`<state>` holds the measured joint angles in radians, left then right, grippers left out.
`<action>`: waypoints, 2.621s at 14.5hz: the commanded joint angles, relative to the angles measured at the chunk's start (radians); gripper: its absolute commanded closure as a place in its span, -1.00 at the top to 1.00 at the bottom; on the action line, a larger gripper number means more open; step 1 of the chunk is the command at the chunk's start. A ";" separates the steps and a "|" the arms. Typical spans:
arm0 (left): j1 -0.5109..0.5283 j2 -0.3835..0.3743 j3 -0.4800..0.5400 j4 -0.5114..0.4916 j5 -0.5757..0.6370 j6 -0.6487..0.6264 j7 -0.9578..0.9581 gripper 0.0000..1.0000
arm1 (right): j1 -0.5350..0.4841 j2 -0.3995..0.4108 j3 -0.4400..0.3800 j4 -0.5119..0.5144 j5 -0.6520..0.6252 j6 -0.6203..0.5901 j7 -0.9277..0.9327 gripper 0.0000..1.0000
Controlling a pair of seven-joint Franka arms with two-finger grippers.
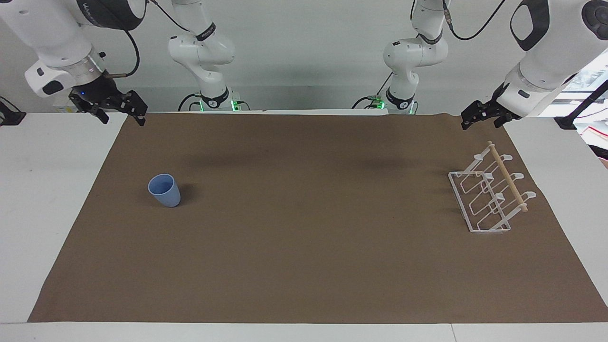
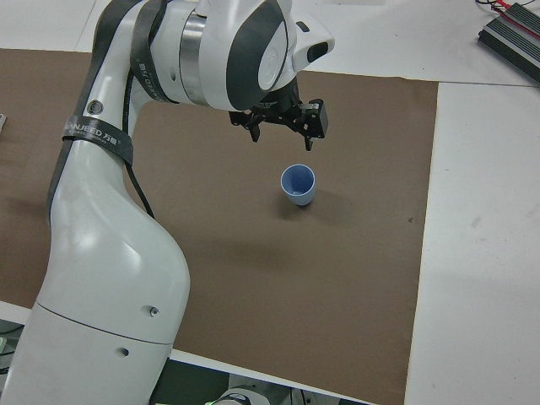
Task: Hang cup on cup holder
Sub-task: 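Move the right gripper to the light blue cup's base, then grasp the blue cup with the right gripper and lift it toward the center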
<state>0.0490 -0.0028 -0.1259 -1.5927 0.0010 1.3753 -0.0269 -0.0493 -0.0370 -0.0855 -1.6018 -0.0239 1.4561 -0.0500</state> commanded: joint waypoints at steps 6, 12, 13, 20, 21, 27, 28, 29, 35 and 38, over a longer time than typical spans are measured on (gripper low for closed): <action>0.003 -0.028 0.000 -0.026 0.013 -0.001 0.007 0.99 | -0.009 -0.020 -0.008 -0.003 -0.004 -0.011 -0.010 1.00; 0.003 -0.028 0.000 -0.026 0.013 -0.001 0.007 0.99 | -0.001 -0.040 -0.011 -0.154 -0.002 0.154 -0.097 1.00; 0.003 -0.028 0.002 -0.026 0.013 -0.001 0.007 0.99 | -0.003 -0.031 -0.011 -0.191 -0.002 0.209 -0.099 1.00; -0.009 -0.026 0.000 -0.023 0.013 0.014 0.004 0.99 | -0.032 0.032 -0.011 -0.498 0.001 0.614 -0.255 0.90; -0.011 -0.025 -0.003 -0.021 0.013 0.022 0.008 0.99 | -0.040 0.055 -0.011 -0.503 0.001 0.639 -0.272 0.88; -0.009 -0.011 -0.001 -0.021 0.010 0.204 0.013 0.99 | -0.040 0.120 -0.011 -0.510 0.002 0.701 -0.300 0.51; -0.005 -0.011 -0.001 -0.023 0.010 0.211 0.013 0.99 | -0.038 0.118 -0.011 -0.529 0.002 0.705 -0.298 0.42; -0.005 -0.011 -0.001 -0.026 0.010 0.211 0.005 0.99 | -0.038 0.117 -0.011 -0.535 0.002 0.725 -0.300 0.35; 0.003 -0.017 -0.001 -0.033 0.010 0.199 0.009 0.99 | -0.035 0.115 -0.011 -0.543 0.002 0.725 -0.297 -1.00; 0.000 -0.017 -0.003 -0.039 -0.002 0.195 0.005 0.99 | -0.026 0.117 -0.007 -0.427 0.002 0.583 -0.300 -1.00</action>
<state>0.0470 -0.0010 -0.1283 -1.6054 0.0006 1.5606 -0.0260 -0.0779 0.0885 -0.0988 -2.1042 -0.0237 2.1336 -0.3259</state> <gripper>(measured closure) 0.004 0.956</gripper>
